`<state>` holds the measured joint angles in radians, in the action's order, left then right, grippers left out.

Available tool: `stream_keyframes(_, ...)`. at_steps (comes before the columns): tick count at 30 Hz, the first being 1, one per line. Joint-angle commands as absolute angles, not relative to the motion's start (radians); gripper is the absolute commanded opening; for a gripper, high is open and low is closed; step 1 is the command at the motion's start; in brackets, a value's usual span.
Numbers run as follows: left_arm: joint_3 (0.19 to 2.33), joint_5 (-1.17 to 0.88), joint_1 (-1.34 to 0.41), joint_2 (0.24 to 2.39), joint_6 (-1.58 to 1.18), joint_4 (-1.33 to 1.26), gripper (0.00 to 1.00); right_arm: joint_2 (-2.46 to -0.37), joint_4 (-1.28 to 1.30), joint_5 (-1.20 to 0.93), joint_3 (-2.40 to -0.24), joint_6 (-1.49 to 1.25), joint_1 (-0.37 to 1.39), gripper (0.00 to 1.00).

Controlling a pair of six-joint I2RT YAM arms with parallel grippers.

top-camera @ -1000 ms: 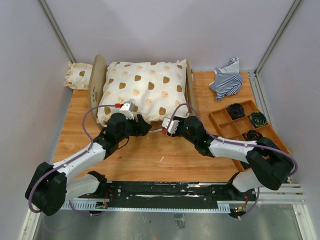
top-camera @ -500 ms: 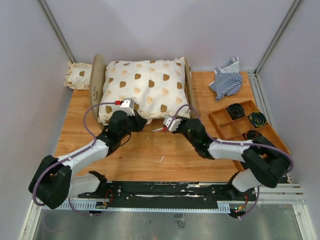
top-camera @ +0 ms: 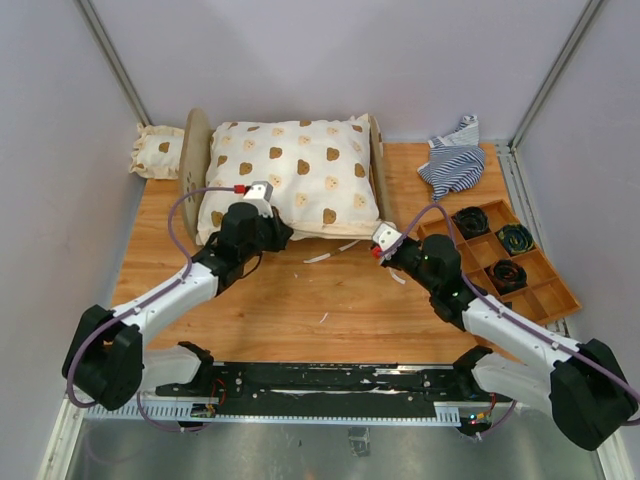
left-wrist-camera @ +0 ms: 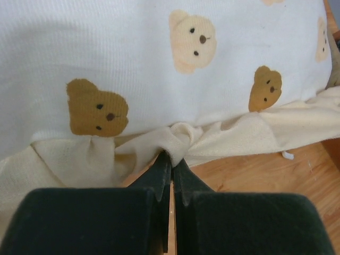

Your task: Set up the pet bed

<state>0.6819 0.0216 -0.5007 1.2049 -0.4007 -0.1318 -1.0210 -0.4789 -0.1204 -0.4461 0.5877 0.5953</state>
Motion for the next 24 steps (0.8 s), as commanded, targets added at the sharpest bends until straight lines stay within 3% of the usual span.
stream_keyframes(1,0.688,-0.089,-0.492,1.239,-0.405,-0.067,0.00,-1.041,-0.373,-0.152,-0.442,0.482,0.555,0.00)
stream_keyframes(6,0.677,-0.035,-0.493,1.220,-0.417,0.020,0.00,-1.041,-0.337,-0.139,-0.426,0.425,0.555,0.00)
stream_keyframes(7,0.684,-0.021,-0.493,1.186,-0.410,0.040,0.04,-1.029,-0.334,-0.119,-0.429,0.409,0.554,0.00)
stream_keyframes(10,0.745,-0.029,-0.492,1.078,-0.375,0.118,0.55,-0.980,-0.288,-0.040,-0.443,0.374,0.553,0.00)
stream_keyframes(11,0.771,-0.005,-0.492,1.051,-0.367,0.159,0.64,-0.959,-0.259,0.009,-0.453,0.339,0.553,0.06)
stream_keyframes(14,0.804,0.139,-0.493,0.955,-0.337,0.251,0.68,-0.883,-0.147,0.008,-0.503,0.234,0.553,0.51)
stream_keyframes(15,0.813,0.230,-0.493,0.926,-0.330,0.282,0.68,-0.860,-0.129,-0.011,-0.517,0.192,0.554,0.54)
stream_keyframes(20,0.907,0.629,-0.464,0.874,-0.211,0.368,0.79,-0.813,-0.188,-0.022,-0.554,-0.088,0.554,0.51)
stream_keyframes(24,0.997,0.572,-0.283,0.926,-0.154,0.370,0.80,-0.863,-0.172,-0.011,-0.597,-0.276,0.555,0.51)
